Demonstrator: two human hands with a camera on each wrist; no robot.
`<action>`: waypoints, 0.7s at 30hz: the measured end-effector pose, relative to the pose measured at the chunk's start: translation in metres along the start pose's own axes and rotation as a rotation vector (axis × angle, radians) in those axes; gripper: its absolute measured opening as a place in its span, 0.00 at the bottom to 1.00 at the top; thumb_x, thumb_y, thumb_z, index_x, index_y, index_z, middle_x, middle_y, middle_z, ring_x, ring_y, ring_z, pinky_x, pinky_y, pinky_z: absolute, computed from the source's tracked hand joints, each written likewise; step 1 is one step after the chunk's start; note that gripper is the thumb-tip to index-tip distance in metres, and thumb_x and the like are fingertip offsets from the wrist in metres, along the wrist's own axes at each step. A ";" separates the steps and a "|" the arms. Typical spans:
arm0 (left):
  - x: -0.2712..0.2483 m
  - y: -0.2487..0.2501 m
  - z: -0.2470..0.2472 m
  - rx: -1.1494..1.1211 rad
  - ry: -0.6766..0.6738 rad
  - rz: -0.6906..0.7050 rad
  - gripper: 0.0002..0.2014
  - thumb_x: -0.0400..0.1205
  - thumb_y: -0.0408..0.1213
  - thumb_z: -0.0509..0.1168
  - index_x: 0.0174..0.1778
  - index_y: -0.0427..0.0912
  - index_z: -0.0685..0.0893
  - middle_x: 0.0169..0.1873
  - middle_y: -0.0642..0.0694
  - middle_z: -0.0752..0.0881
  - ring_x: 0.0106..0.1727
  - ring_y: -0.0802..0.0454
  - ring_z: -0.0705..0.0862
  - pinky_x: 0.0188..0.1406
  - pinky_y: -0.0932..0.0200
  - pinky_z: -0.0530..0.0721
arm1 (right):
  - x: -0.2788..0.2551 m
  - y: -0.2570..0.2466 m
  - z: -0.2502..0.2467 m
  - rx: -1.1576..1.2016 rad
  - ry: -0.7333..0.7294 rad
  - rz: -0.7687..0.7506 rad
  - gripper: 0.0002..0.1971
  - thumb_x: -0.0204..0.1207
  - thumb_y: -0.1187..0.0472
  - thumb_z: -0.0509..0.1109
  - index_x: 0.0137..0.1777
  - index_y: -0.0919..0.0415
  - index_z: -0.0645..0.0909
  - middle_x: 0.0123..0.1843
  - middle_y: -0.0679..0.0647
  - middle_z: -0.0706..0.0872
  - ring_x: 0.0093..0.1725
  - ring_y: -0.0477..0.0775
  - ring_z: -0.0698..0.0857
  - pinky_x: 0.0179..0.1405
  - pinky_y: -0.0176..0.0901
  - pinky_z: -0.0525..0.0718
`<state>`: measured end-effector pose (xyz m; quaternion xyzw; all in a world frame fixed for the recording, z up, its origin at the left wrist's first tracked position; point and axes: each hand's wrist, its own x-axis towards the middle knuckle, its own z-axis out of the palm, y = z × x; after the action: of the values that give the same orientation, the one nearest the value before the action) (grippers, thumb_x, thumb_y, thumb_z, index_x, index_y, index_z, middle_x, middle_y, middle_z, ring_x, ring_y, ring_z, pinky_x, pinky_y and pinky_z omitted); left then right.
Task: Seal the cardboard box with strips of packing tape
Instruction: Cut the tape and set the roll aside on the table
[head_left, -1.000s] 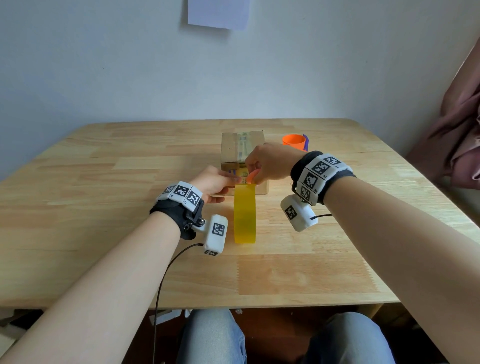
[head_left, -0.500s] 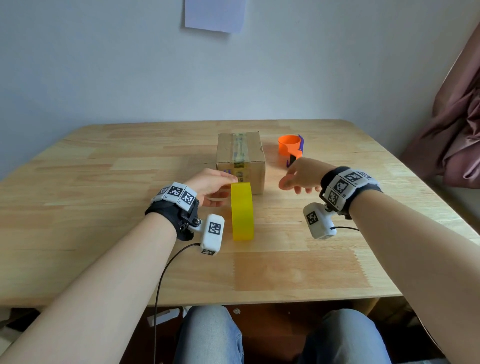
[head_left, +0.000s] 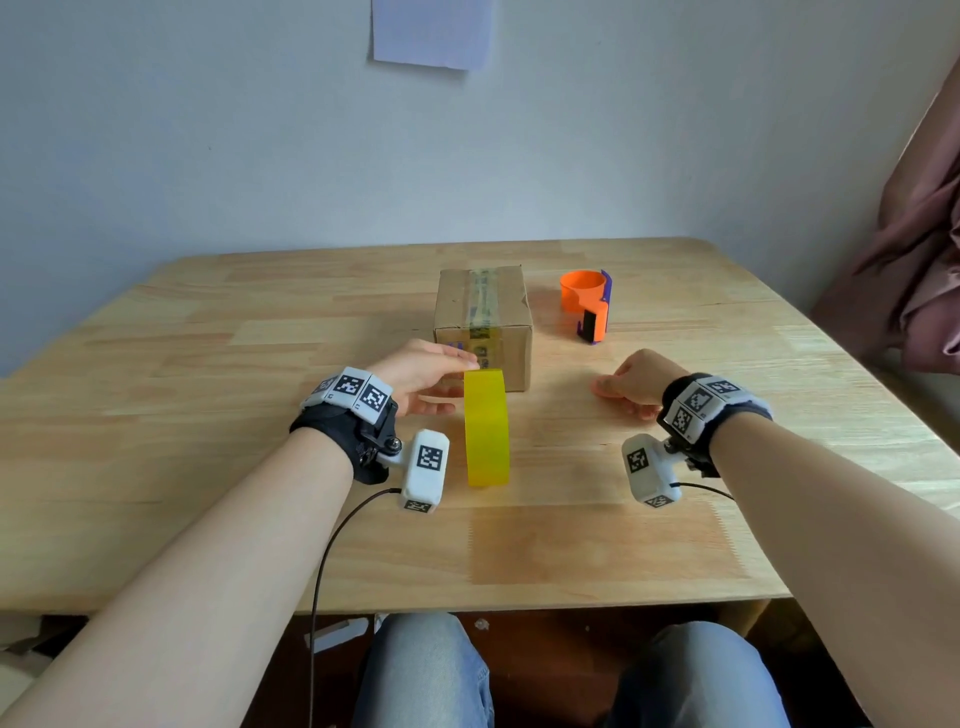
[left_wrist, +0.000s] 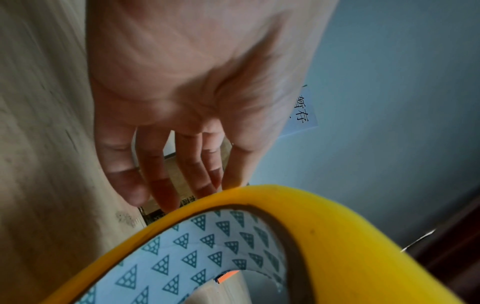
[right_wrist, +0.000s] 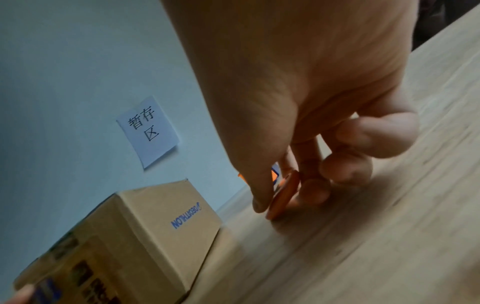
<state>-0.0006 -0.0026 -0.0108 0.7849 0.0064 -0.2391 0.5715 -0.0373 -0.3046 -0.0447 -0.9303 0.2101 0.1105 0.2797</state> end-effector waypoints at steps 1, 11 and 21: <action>0.000 -0.001 0.001 -0.004 0.001 0.004 0.05 0.84 0.37 0.74 0.54 0.46 0.90 0.46 0.46 0.93 0.43 0.51 0.91 0.42 0.53 0.90 | -0.001 -0.002 0.000 -0.035 0.010 0.022 0.30 0.77 0.37 0.73 0.58 0.68 0.86 0.44 0.59 0.93 0.38 0.59 0.89 0.40 0.47 0.85; -0.001 0.000 0.013 -0.006 0.086 0.017 0.05 0.82 0.39 0.76 0.51 0.44 0.93 0.40 0.46 0.93 0.40 0.51 0.91 0.43 0.55 0.91 | -0.069 -0.078 -0.002 0.177 -0.359 -0.123 0.38 0.78 0.24 0.56 0.52 0.58 0.92 0.40 0.53 0.92 0.36 0.53 0.86 0.41 0.45 0.81; -0.009 0.003 -0.003 -0.039 0.013 -0.018 0.06 0.82 0.36 0.76 0.53 0.41 0.91 0.37 0.47 0.95 0.34 0.55 0.93 0.38 0.60 0.85 | -0.087 -0.105 0.013 0.418 -0.551 -0.107 0.21 0.76 0.42 0.76 0.55 0.60 0.89 0.42 0.55 0.94 0.35 0.54 0.92 0.42 0.45 0.86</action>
<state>-0.0069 0.0014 -0.0041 0.7751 0.0220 -0.2391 0.5845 -0.0686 -0.1894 0.0226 -0.7979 0.0958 0.2970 0.5158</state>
